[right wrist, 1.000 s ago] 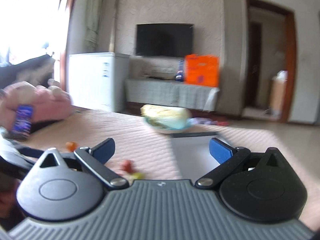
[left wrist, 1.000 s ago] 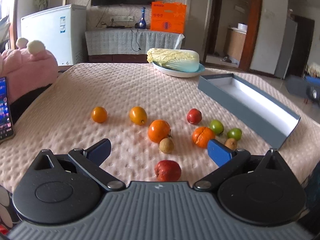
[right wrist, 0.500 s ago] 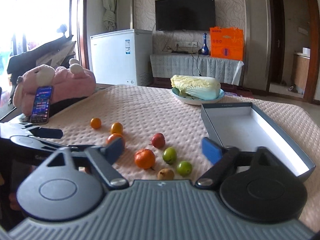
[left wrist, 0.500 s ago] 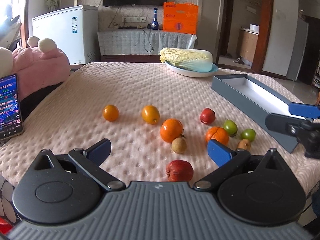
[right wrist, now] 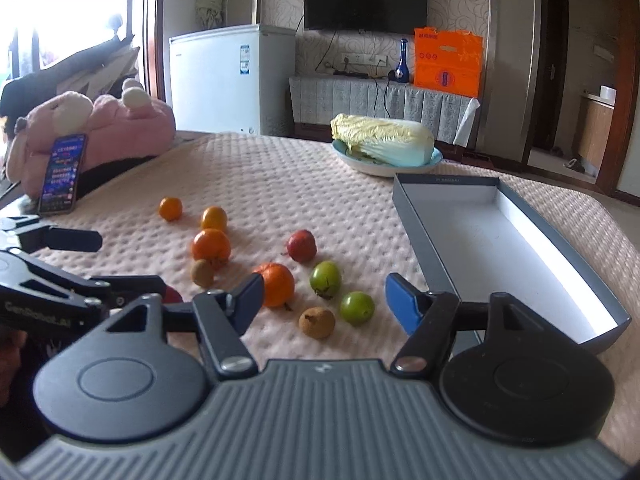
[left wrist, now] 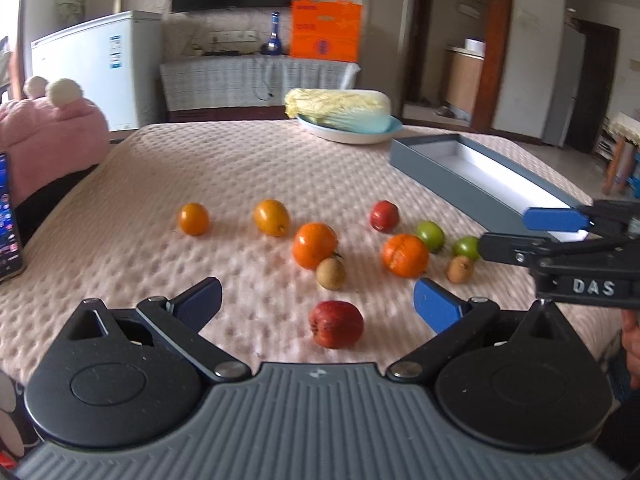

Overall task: Organize fruits
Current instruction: 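Grasp the red apple with the left tool while the right tool grasps a brown kiwi, then carry the red apple into the gray box with the left tool while the right tool carries the kiwi there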

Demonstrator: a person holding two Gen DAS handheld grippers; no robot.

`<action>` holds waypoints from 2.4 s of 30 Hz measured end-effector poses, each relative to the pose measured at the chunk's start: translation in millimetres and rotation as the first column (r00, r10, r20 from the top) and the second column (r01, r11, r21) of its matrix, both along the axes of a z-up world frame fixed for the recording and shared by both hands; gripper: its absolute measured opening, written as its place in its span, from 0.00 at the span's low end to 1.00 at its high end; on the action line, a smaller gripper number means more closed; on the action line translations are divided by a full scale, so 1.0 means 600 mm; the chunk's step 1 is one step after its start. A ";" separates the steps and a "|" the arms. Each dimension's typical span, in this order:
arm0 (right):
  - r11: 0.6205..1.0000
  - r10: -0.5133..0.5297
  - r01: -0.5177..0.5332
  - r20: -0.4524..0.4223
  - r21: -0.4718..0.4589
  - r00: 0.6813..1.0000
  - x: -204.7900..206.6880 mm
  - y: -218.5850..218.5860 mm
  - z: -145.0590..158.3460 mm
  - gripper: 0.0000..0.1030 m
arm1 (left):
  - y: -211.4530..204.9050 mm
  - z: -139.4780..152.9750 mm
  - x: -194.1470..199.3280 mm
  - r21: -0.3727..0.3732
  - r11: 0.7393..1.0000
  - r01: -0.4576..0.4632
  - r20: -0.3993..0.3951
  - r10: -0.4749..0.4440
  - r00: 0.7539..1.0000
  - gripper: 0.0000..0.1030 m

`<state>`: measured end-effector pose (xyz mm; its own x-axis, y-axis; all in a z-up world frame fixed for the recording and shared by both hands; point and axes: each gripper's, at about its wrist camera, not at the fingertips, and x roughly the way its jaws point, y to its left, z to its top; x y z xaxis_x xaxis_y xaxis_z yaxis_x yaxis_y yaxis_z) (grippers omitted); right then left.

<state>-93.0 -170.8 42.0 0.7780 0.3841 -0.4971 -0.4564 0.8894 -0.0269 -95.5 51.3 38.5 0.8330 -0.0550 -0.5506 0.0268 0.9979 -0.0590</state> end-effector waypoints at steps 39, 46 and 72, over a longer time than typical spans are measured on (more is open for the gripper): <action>0.994 0.041 -0.056 -0.160 -0.091 0.986 0.061 0.033 -0.062 0.28 | -0.029 -0.053 0.060 0.024 0.997 0.069 -0.120 -0.066 0.991 0.46; 0.996 0.056 -0.066 -0.149 -0.066 0.987 0.052 0.027 -0.042 0.28 | -0.022 -0.050 0.059 0.019 0.999 0.047 -0.116 -0.045 0.992 0.38; 0.956 -0.292 0.294 -0.225 -0.027 0.930 0.150 -0.178 -0.033 0.28 | -0.079 -0.010 0.059 -0.052 0.996 0.067 -0.052 -0.070 0.996 0.38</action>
